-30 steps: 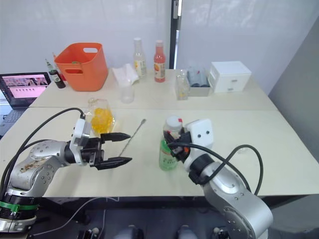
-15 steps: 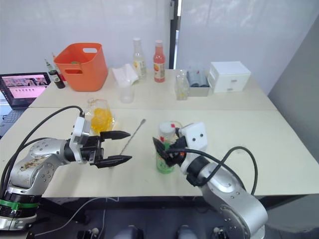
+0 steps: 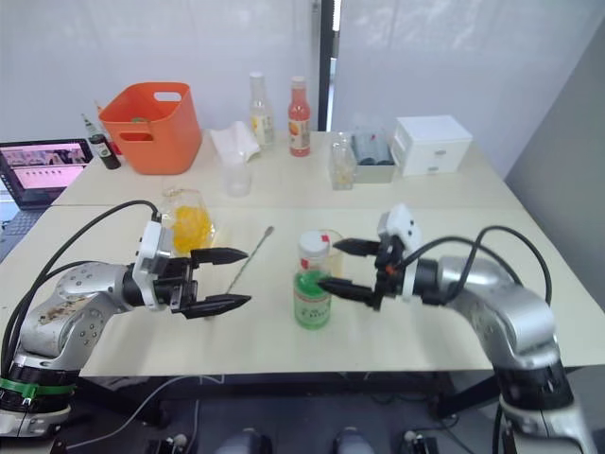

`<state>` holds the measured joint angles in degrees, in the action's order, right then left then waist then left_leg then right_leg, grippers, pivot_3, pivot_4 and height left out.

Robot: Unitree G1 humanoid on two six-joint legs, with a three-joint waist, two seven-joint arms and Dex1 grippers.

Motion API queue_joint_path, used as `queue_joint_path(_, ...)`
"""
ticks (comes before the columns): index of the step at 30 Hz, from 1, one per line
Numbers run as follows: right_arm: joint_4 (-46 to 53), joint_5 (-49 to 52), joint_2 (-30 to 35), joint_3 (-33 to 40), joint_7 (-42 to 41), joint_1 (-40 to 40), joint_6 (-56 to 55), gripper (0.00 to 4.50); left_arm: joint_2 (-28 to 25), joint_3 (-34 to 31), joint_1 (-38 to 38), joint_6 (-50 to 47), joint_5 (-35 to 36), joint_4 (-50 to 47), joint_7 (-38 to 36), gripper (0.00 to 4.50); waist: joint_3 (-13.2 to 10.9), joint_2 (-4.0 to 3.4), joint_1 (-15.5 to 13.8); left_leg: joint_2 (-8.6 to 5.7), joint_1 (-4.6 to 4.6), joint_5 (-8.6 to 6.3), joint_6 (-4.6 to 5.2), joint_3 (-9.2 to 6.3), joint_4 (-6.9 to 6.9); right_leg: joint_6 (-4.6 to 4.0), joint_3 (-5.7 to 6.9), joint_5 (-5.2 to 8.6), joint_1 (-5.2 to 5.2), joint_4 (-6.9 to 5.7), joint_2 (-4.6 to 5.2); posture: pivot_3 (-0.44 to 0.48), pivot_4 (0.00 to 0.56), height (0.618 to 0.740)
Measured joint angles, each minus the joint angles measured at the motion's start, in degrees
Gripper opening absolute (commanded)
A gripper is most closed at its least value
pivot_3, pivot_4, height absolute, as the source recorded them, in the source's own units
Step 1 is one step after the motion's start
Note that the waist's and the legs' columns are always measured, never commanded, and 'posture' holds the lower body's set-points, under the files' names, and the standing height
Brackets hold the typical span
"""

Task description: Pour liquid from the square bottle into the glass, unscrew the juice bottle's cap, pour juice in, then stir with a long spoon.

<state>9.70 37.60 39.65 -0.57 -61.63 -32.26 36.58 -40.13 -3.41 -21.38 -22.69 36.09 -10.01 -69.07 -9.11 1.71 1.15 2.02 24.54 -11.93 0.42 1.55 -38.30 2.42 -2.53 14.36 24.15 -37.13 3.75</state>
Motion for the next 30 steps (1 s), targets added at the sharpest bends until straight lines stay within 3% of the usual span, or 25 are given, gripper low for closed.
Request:
queue_joint_path(6, -13.32, -5.0, -2.35, -4.83, -12.14, -6.99, -9.75, 4.48, -0.59, -0.83, 2.05, -1.11, 0.17, -1.94, 1.18, 4.5, 0.0, 0.0, -0.32, -0.02, 0.08, 0.0, 0.0, -0.01, 0.01, 0.0, 0.0, -0.01, 0.06, 0.0, 0.05, 0.0, 0.15, 0.715)
queue_joint_path(11, -17.59, -7.23, -4.38, -5.85, -15.89, -9.46, -13.75, 4.48, -2.22, -2.99, 3.81, -2.21, 1.13, -4.4, 2.16, 4.5, 0.0, 0.0, -0.58, -0.07, 0.07, 0.0, -0.01, -0.01, 0.0, 0.0, 0.03, -0.01, 0.04, -0.02, 0.13, 0.0, 0.15, 0.715)
queue_joint_path(21, -17.86, -7.72, -6.29, -5.8, -17.57, -8.79, -14.86, 1.45, -2.82, -3.87, 4.58, -3.74, 2.26, -6.25, 3.01, 4.5, 0.0, -0.01, -0.51, -0.07, 0.06, 0.0, -0.01, -0.01, 0.0, 0.0, 0.04, -0.01, 0.04, -0.06, 0.14, 0.0, 0.15, 0.715)
queue_joint_path(23, -16.78, -7.29, -6.32, -5.56, -17.35, -7.87, -14.55, 1.27, -2.87, -3.87, 4.58, -3.75, 2.25, -6.29, 3.03, 4.5, 0.0, -0.01, -0.5, -0.07, 0.05, 0.0, -0.01, 0.0, 0.0, 0.0, 0.03, -0.01, 0.04, -0.06, 0.14, 0.0, 0.15, 0.715)
queue_joint_path(30, -8.74, -5.39, -5.4, -3.39, -13.29, -4.27, -9.56, 1.26, -2.87, -3.81, 4.51, -3.69, 2.24, -6.2, 2.9, 4.5, 0.0, -0.01, -0.67, -0.08, 0.1, 0.0, -0.02, -0.02, 0.0, 0.0, 0.05, -0.01, 0.09, -0.05, 0.16, 0.0, 0.15, 0.715)
